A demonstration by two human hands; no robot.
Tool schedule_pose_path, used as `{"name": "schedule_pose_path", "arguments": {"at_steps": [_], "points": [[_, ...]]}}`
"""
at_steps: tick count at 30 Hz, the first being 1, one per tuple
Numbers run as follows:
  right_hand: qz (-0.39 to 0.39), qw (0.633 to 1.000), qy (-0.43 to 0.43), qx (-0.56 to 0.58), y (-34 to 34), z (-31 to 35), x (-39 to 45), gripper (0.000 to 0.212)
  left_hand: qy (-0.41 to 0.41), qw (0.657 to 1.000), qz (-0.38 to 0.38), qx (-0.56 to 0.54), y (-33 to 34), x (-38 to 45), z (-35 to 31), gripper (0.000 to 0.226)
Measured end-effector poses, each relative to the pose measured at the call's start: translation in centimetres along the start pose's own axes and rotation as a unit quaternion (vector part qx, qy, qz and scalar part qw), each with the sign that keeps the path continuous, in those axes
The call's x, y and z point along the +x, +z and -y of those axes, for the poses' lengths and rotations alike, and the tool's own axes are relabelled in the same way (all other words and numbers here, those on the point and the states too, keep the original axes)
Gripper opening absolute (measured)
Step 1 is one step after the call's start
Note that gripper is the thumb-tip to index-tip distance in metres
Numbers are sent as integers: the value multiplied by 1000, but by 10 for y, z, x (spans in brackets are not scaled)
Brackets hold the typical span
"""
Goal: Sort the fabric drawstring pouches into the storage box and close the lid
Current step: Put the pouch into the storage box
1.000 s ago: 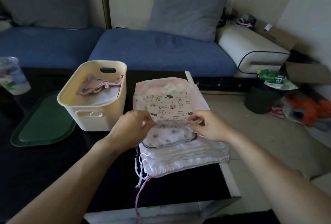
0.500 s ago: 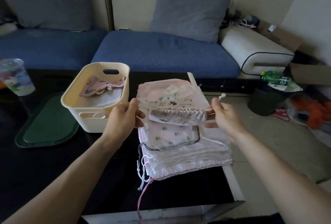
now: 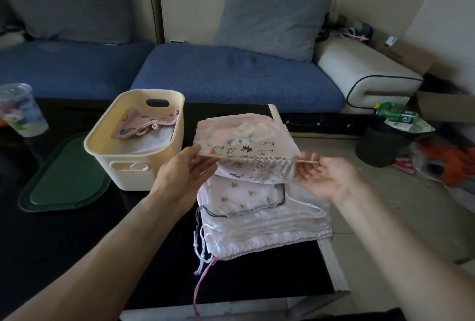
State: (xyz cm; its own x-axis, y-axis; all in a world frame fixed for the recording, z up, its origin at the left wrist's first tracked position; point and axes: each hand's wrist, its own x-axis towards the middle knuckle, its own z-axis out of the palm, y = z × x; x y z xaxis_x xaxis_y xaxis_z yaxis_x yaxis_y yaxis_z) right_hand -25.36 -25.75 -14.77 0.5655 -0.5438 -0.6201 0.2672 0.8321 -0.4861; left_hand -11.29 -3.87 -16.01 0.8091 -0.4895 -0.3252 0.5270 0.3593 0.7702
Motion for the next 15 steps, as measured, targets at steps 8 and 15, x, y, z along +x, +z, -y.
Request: {"name": "schedule_pose_path", "arguments": {"at_steps": [8, 15], "points": [[132, 988, 44, -63, 3, 6, -4, 37, -11, 990, 44, -136, 7, -5, -1, 44], [181, 929, 48, -318, 2, -4, -9, 33, -19, 983, 140, 118, 11, -12, -1, 46]]}}
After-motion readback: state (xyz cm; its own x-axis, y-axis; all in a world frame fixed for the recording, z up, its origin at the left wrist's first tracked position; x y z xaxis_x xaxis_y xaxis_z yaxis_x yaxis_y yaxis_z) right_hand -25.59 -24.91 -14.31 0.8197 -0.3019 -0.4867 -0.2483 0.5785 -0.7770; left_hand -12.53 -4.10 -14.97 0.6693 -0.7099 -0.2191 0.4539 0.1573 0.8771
